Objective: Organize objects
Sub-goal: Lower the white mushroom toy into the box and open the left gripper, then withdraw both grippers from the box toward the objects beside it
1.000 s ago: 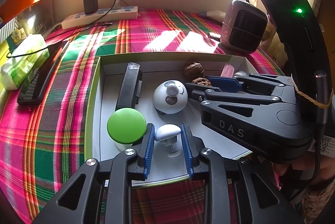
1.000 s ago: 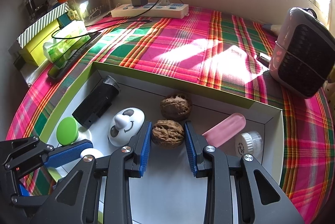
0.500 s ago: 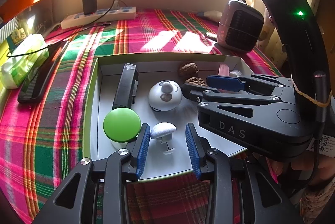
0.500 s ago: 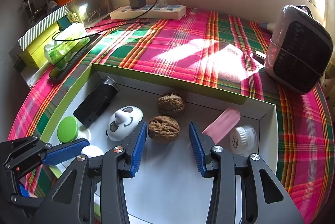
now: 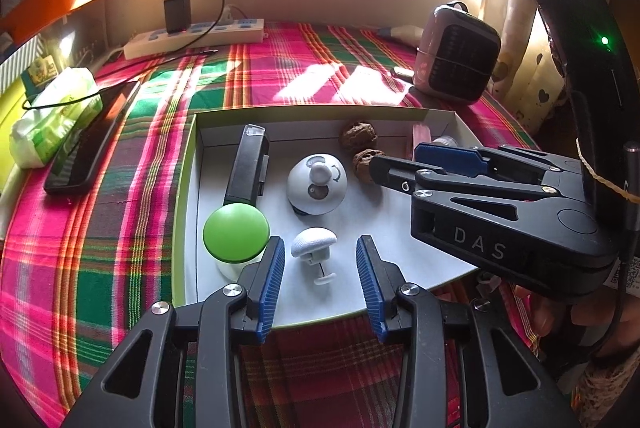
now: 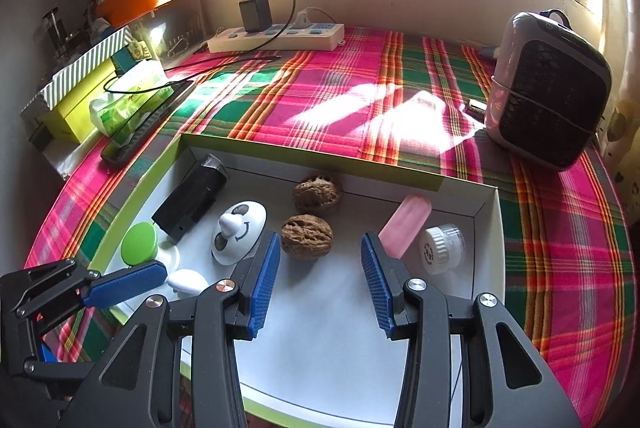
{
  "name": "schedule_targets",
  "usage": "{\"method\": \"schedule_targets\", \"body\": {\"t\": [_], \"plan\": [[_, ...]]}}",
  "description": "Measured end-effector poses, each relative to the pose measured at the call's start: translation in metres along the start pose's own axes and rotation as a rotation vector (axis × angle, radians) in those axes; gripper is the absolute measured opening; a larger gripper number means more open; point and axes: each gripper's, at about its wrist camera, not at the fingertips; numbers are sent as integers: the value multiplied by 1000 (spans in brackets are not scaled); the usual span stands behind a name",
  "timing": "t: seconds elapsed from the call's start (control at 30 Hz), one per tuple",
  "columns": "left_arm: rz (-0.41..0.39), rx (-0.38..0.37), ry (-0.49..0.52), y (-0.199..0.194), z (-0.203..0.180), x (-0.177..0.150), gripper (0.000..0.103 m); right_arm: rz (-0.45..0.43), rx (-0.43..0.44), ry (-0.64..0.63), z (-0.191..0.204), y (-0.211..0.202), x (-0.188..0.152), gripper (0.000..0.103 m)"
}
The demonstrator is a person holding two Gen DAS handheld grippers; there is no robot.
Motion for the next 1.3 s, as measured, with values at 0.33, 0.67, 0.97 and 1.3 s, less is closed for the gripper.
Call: {"method": "schedule_targets", "body": {"t": [0.33,0.67,0.97,1.3], "plan": [[-22,2,-8,-13,1,-5,36,-36,-8,28,-4,-24,-12,44],[-64,-1,-14,-36,3,-14,36,-105,-40,45,-9,-60,-30,44],[-71,-20,-3,-49,2,-26,36,-117,-78,52,-18,-81,-54,44],[-52,-55,18,-49,-6,-36,36,-120,-101,73,-24,-92,-75,44]]}}
Point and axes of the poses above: each gripper's, at about its wrist camera, not at the fingertips, and y roughly the way its jaws point, z to its left, x to its top, and after that the axes turned 4 degrees about -z, right-handed
